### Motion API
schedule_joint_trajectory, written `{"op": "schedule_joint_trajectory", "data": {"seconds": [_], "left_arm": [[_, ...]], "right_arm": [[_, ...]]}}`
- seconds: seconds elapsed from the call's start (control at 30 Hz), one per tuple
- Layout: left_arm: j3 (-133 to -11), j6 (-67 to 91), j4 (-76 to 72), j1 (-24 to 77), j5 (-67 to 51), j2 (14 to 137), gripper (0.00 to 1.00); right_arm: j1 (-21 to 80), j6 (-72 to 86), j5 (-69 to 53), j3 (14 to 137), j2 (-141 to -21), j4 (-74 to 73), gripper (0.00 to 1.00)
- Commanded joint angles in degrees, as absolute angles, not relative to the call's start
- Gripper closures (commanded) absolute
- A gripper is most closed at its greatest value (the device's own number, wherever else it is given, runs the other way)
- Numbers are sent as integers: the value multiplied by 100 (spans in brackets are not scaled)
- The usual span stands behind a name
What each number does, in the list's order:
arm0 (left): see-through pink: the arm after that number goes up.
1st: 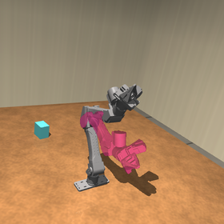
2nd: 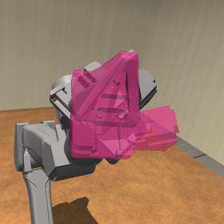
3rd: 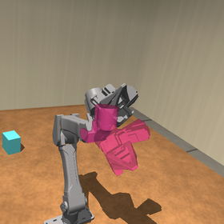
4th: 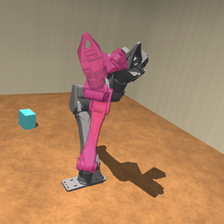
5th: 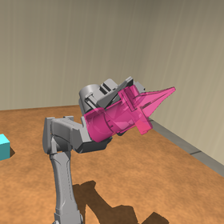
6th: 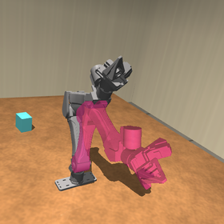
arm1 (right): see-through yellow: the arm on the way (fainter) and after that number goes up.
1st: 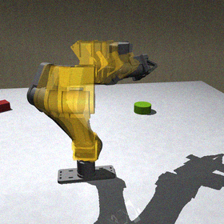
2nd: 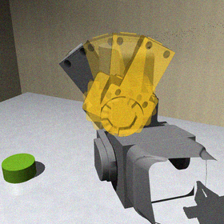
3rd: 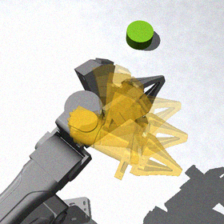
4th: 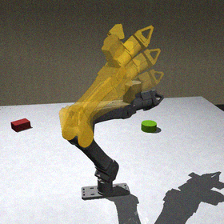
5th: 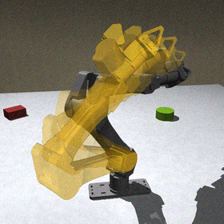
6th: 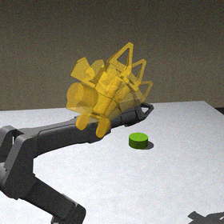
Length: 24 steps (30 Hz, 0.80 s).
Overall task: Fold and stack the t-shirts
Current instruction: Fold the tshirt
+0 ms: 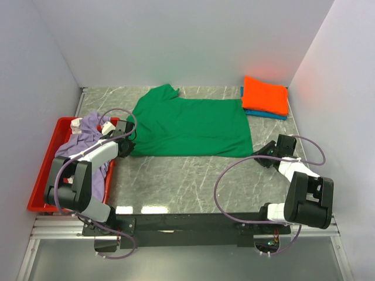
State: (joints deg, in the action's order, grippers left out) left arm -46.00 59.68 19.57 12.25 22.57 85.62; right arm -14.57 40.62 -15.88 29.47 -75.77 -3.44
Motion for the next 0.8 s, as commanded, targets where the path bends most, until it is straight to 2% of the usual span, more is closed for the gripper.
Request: {"op": "schedule_joint_trajectory", "data": {"seconds": [0.0, 0.47, 0.57, 0.63, 0.67, 0.77], "left_arm": [[-4720, 5959, 1942, 1239, 2320, 8385, 99], [-4702, 5968, 1881, 1239, 2250, 8385, 99], [-4693, 5968, 1881, 1239, 2241, 8394, 99], [-4693, 5976, 1890, 1239, 2250, 8411, 99], [-4693, 5977, 1898, 1239, 2267, 8402, 99], [-4693, 5994, 1925, 1239, 2294, 8359, 99]], "right_arm": [[-1485, 4087, -1635, 2874, -7576, -114, 66], [-1266, 4271, -1740, 2821, -8033, 255, 65], [-1239, 4315, -1732, 2830, -7998, 264, 70], [-1239, 4315, -1679, 2874, -7998, 220, 81], [-1239, 4298, -1661, 2900, -8007, 150, 91], [-1239, 4263, -1609, 2962, -7981, 53, 100]]}}
